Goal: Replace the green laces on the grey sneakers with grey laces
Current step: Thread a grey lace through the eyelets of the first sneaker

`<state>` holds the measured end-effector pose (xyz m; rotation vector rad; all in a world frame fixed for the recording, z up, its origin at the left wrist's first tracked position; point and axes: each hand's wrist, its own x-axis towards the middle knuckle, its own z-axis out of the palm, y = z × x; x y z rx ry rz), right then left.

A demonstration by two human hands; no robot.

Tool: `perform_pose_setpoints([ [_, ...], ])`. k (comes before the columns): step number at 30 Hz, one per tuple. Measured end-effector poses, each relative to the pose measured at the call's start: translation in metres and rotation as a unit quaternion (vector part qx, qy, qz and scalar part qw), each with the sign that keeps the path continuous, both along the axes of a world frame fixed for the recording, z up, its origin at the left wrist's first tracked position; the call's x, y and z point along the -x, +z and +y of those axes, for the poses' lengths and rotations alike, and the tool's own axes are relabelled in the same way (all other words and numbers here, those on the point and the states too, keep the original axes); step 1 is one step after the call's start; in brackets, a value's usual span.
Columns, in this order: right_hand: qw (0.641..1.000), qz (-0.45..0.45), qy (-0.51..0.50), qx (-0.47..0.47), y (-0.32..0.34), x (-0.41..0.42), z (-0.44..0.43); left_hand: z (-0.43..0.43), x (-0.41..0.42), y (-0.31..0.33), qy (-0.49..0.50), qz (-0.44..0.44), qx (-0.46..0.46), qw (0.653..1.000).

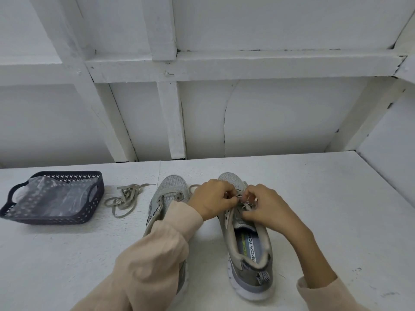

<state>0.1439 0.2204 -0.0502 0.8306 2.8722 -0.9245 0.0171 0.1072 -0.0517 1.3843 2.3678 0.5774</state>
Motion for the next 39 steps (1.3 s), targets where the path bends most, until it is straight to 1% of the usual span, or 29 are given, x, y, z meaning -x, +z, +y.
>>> perform_pose_setpoints([
  [5,0.994,0.066,-0.068,0.061,-0.007,-0.006,-0.001,0.003,-0.003,0.001,0.042,-0.003,0.031,0.999],
  [8,0.989,0.095,-0.093,0.070,-0.009,-0.009,-0.003,0.009,-0.007,-0.003,0.062,0.002,0.054,0.997],
  [11,0.985,0.112,-0.112,0.072,-0.012,-0.010,-0.003,0.014,-0.011,-0.004,0.073,0.001,0.057,0.996],
  [15,0.983,0.115,-0.123,0.078,-0.013,-0.009,-0.004,0.012,-0.006,-0.005,0.074,-0.071,0.042,0.994],
  [17,0.983,0.113,-0.125,0.076,-0.013,-0.009,-0.005,0.011,-0.005,-0.006,0.069,-0.089,0.033,0.993],
  [20,0.982,0.112,-0.126,0.080,-0.013,-0.010,-0.005,0.011,-0.007,-0.008,0.069,-0.067,0.016,0.995],
  [25,0.985,0.105,-0.118,0.065,-0.013,-0.014,-0.002,0.006,-0.013,-0.015,0.054,0.020,-0.033,0.998],
  [28,0.987,0.099,-0.114,0.051,-0.014,-0.013,-0.001,0.000,-0.007,-0.017,0.072,0.026,-0.066,0.995],
  [33,0.991,0.090,-0.089,0.033,-0.012,-0.010,-0.004,-0.005,-0.007,-0.024,0.091,-0.005,-0.134,0.987],
  [35,0.991,0.105,-0.084,0.015,-0.013,-0.006,-0.006,-0.004,-0.009,-0.027,0.092,-0.021,-0.149,0.984],
  [37,0.987,0.131,-0.096,0.005,-0.014,-0.003,-0.007,-0.002,-0.008,-0.031,0.093,-0.069,-0.170,0.979],
  [39,0.985,0.144,-0.098,-0.008,-0.014,0.001,-0.008,-0.003,-0.006,-0.035,0.096,-0.140,-0.195,0.966],
])
